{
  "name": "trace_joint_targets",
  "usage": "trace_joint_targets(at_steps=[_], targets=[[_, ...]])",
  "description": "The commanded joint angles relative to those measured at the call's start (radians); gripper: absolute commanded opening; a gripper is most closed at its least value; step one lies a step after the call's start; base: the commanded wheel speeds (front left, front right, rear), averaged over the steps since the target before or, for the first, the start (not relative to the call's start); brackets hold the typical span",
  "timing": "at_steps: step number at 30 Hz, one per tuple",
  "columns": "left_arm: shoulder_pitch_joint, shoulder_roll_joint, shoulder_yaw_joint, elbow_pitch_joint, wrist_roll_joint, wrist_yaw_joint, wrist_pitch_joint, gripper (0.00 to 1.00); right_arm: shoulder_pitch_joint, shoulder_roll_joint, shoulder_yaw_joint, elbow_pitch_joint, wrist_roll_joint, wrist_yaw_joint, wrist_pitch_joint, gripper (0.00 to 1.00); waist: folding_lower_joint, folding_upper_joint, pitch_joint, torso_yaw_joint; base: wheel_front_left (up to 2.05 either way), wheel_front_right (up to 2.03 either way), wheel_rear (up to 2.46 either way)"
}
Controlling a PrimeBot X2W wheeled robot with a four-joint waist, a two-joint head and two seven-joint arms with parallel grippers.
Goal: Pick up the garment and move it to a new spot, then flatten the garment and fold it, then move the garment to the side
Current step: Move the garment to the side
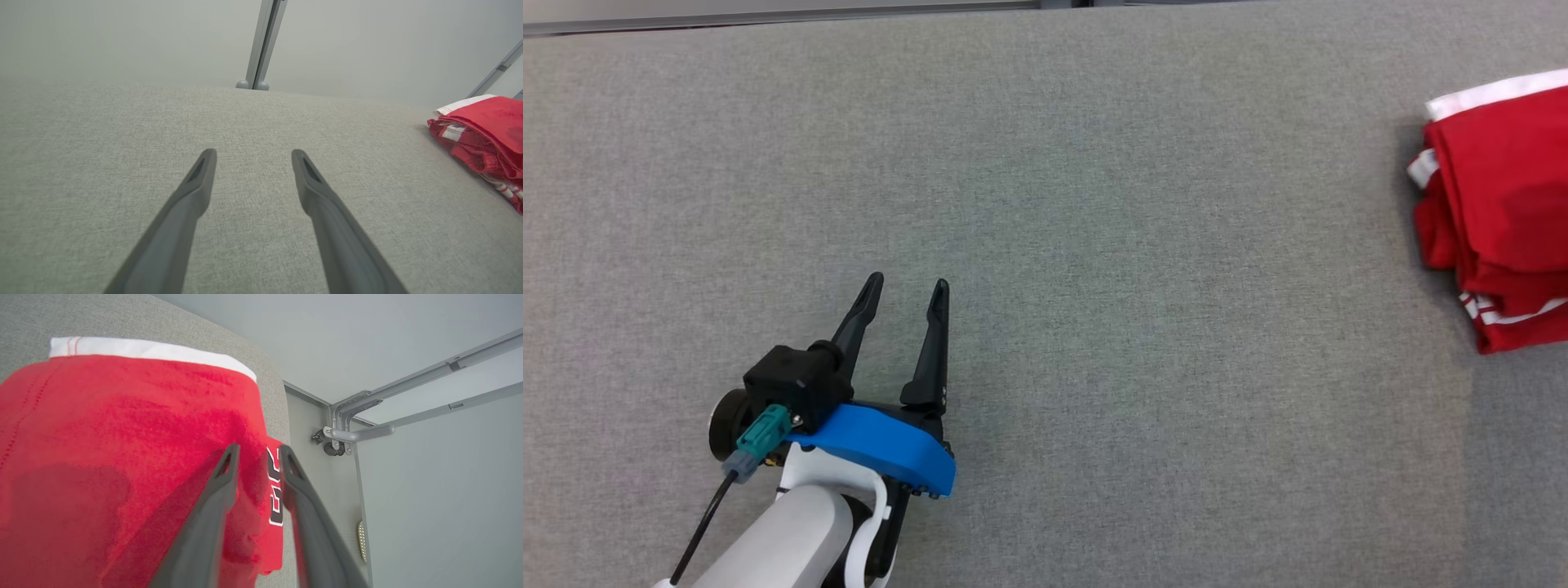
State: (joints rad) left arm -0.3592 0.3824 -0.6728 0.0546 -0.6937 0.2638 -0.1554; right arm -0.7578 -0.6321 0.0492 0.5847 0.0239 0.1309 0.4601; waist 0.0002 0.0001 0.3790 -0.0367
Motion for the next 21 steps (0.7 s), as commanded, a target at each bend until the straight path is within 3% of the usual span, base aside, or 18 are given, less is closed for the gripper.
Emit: trace_joint_targets(at_steps=[1, 12, 21], targets=[[-0.02, 0.005, -0.004, -0.006, 0.009, 0.003, 0.001, 1.0, -0.016, 0.015, -0.011, 0.01, -0.009, 0.0, -0.013, 1.0, -0.0002, -0.0001, 0.0, -0.003, 0.0, 0.0, 0.0], [-0.021, 0.016, 0.006, 0.004, 0.003, 0.008, -0.002, 1.0, -0.028, 0.132, -0.088, 0.024, -0.048, 0.0, -0.139, 1.0, -0.0002, -0.0001, -0.038, -0.032, 0.0, 0.0, 0.0], [-0.02, 0.011, 0.076, 0.102, -0.05, -0.006, -0.058, 1.0, 0.03, 0.266, -0.071, -0.039, -0.027, 0.0, -0.324, 1.0, -0.0002, -0.0001, -0.182, -0.021, 0.0, 0.0, 0.0]])
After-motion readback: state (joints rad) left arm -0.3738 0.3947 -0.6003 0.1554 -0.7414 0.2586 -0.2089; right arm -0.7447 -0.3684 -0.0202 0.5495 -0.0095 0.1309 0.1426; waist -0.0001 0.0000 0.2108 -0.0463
